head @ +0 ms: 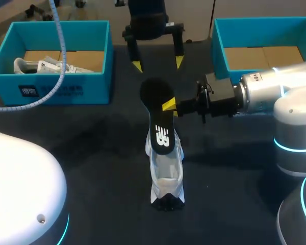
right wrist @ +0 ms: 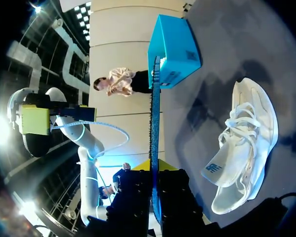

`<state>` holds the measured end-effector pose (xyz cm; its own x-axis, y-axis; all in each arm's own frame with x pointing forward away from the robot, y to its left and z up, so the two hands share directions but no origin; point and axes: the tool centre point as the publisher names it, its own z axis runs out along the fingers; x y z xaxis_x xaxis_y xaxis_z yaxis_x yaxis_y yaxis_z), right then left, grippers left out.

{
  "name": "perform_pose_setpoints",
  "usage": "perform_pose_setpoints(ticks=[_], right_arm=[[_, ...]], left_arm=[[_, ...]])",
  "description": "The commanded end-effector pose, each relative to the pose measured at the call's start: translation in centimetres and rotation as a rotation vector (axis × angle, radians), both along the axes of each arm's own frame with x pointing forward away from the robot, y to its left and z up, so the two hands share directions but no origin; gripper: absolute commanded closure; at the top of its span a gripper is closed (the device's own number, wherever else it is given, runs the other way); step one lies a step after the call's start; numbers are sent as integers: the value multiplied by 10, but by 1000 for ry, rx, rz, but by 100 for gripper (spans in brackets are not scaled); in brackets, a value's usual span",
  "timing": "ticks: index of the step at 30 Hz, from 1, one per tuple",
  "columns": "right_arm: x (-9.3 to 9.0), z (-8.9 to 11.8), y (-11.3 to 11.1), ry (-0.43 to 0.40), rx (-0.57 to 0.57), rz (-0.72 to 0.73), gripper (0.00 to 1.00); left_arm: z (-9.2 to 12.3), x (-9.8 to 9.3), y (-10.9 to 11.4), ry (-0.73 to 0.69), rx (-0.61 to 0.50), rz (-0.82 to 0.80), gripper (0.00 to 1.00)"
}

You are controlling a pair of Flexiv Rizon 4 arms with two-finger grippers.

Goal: Take the shoe out of the shoebox, open the shoe tongue, remove and reinsert the insole, then place the shoe into the shoebox

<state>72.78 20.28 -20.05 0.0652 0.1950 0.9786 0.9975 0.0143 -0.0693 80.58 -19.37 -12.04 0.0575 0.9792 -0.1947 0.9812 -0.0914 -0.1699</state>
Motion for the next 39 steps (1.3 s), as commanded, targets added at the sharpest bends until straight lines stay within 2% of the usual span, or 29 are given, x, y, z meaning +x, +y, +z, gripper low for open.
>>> perform_pose_setpoints(ticks=[1, 6, 12, 18, 27, 39], right_arm=[[-1, -1, 1, -1, -1, -2, 100], [-1, -1, 1, -1, -1, -2, 100], [-1, -1, 1, -1, -1, -2, 100], [-1, -1, 1, -1, -1, -2, 100], [-1, -1, 1, -1, -1, -2, 100], [-1, -1, 1, -1, -1, -2, 100]], left_arm=[[3, -9, 17, -16, -68, 6, 0], [6, -14, 33, -4, -177, 28, 0], [5, -26, 50, -3, -366, 46, 0], [-1, -34, 58, 7, -506, 90, 0], [2, -41, 68, 16, -683, 181, 0], [2, -41, 69, 17, -696, 186, 0]])
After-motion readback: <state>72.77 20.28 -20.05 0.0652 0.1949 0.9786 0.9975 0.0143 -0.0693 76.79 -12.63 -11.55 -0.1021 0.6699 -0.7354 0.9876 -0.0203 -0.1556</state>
